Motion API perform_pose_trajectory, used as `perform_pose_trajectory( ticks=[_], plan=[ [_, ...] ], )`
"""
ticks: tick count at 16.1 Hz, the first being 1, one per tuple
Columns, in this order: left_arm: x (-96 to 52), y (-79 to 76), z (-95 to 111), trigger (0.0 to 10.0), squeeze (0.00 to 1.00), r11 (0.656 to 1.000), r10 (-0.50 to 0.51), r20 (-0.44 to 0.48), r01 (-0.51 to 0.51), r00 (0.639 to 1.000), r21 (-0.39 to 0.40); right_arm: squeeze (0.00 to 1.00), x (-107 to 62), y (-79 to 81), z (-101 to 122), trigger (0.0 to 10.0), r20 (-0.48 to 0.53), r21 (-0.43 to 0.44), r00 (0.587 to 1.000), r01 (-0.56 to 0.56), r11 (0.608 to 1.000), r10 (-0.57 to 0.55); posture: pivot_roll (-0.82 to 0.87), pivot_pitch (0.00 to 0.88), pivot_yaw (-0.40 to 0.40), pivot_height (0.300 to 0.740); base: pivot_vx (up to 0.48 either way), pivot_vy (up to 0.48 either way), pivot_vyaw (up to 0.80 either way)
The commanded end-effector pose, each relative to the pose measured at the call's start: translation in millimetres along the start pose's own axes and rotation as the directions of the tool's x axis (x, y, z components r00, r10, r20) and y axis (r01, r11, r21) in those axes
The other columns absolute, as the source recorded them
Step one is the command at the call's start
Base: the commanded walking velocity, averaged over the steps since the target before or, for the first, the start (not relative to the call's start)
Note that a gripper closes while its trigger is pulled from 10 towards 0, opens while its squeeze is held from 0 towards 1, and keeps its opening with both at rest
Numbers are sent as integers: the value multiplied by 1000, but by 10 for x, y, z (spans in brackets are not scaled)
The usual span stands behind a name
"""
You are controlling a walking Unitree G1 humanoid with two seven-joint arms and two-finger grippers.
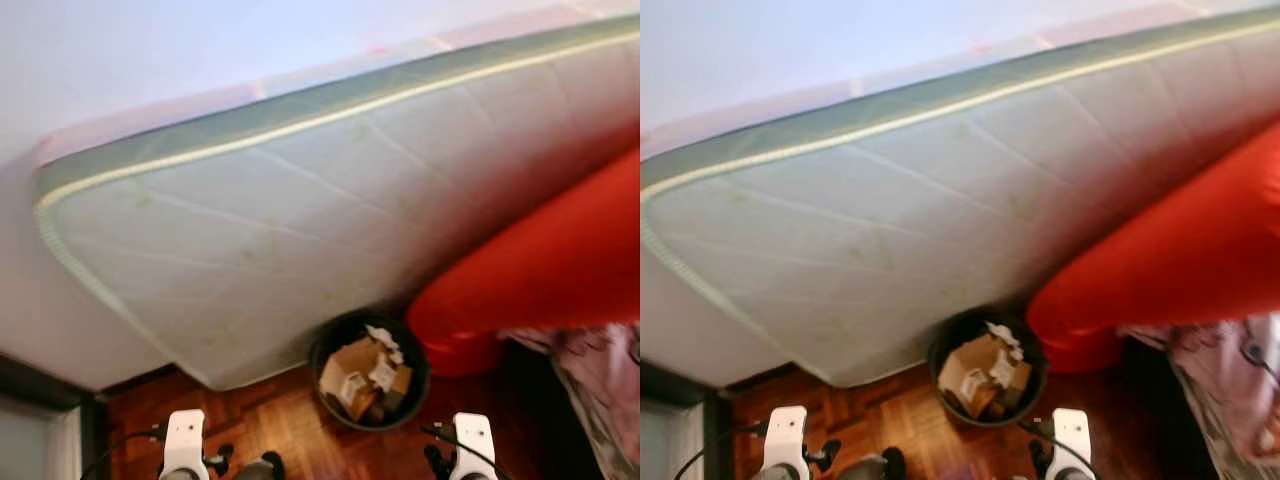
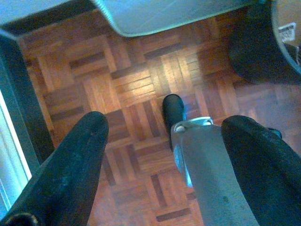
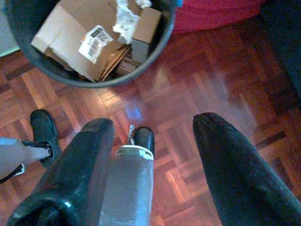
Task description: Clean up the room
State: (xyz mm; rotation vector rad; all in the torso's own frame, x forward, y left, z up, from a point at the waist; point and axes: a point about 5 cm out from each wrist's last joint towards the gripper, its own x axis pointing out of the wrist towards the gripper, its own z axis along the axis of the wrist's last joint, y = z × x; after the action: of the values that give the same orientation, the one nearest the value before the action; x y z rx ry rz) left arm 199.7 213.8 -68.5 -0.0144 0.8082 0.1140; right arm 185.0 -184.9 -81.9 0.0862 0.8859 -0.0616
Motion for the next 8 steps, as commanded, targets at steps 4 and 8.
perform_pose_trajectory(
  ticks=[4, 8],
  plan=[
    [-27, 13, -115, 10000, 0, 1000, 6, -44, -6, 999, -7, 0, -25, -35, -103, 10000, -38, 3, 999, 9, 1000, -9, 6, 206, 1, 740, 0, -80, -739],
    [-28, 11, -116, 10000, 0, 1000, 7, -41, -7, 999, -11, 0, -25, -36, -105, 10000, -42, -5, 999, 5, 1000, -5, 9, 206, -1, 740, 0, 0, -739]
  ],
)
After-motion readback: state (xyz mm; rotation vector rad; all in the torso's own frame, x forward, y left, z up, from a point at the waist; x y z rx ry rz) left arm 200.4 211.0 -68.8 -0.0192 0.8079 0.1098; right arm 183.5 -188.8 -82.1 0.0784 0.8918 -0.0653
